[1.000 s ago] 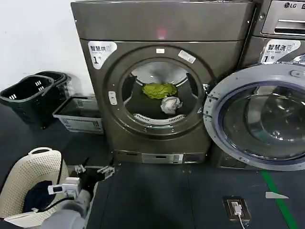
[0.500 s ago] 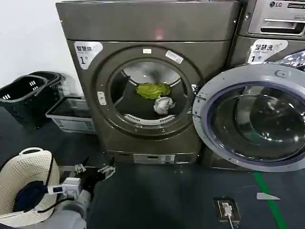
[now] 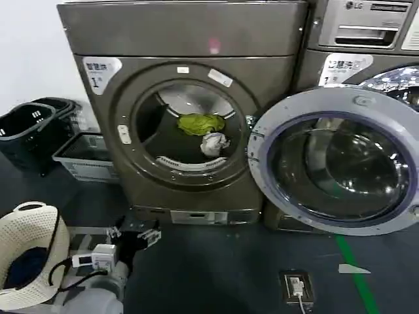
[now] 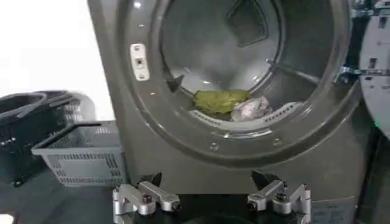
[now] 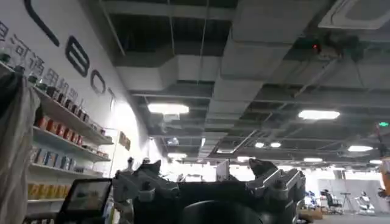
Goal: Grasp the clothes from the dryer.
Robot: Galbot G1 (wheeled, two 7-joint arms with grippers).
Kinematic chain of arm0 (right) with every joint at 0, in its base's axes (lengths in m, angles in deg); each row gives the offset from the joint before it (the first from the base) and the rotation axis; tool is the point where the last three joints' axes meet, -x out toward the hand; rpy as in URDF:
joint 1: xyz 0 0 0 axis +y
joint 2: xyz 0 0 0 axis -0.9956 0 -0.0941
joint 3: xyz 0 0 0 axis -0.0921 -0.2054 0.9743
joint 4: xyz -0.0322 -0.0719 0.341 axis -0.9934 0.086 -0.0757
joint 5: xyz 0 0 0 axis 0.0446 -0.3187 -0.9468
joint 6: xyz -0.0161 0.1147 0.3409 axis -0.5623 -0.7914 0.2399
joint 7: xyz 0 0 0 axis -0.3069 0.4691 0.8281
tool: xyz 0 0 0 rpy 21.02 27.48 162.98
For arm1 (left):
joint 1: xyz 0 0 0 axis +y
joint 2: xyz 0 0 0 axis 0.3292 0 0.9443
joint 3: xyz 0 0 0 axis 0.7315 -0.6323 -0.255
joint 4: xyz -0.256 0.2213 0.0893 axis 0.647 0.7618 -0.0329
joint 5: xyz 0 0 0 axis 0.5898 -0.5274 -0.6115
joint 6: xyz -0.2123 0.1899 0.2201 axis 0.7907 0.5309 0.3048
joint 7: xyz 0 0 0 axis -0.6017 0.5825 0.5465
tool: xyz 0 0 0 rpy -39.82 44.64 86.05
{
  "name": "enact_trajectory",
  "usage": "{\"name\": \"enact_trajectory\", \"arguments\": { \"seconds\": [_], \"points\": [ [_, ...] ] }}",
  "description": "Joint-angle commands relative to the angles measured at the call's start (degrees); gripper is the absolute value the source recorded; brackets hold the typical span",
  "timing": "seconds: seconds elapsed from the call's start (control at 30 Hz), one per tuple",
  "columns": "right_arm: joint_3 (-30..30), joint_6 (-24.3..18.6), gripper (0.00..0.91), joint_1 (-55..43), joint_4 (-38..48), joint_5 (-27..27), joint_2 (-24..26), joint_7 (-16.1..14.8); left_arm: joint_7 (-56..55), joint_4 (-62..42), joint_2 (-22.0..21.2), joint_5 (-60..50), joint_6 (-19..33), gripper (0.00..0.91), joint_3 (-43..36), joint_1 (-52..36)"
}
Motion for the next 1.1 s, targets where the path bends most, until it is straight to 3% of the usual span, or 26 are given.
{"name": "enact_trajectory", "arguments": {
  "seconds": [0.03,0.33,1.1],
  "points": [
    [0.1,-0.4,0.907,-0.1,-0.1,0.0,-0.2,0.1,0.0,-0.1,0.0,-0.5,-2.8,0.907,-0.1,-0.1],
    [0.6,-2.3,0.907,0.0,0.9,-2.2,-0.4,2.7,-0.3,0.7,-0.3,1.3,-2.8,0.907,-0.7,-0.5],
    [0.4,-4.6,0.907,-0.2,1.4,-2.6,-0.9,3.1,0.3,-0.8,0.5,0.9,-2.8,0.907,-2.2,-1.4]
  ]
}}
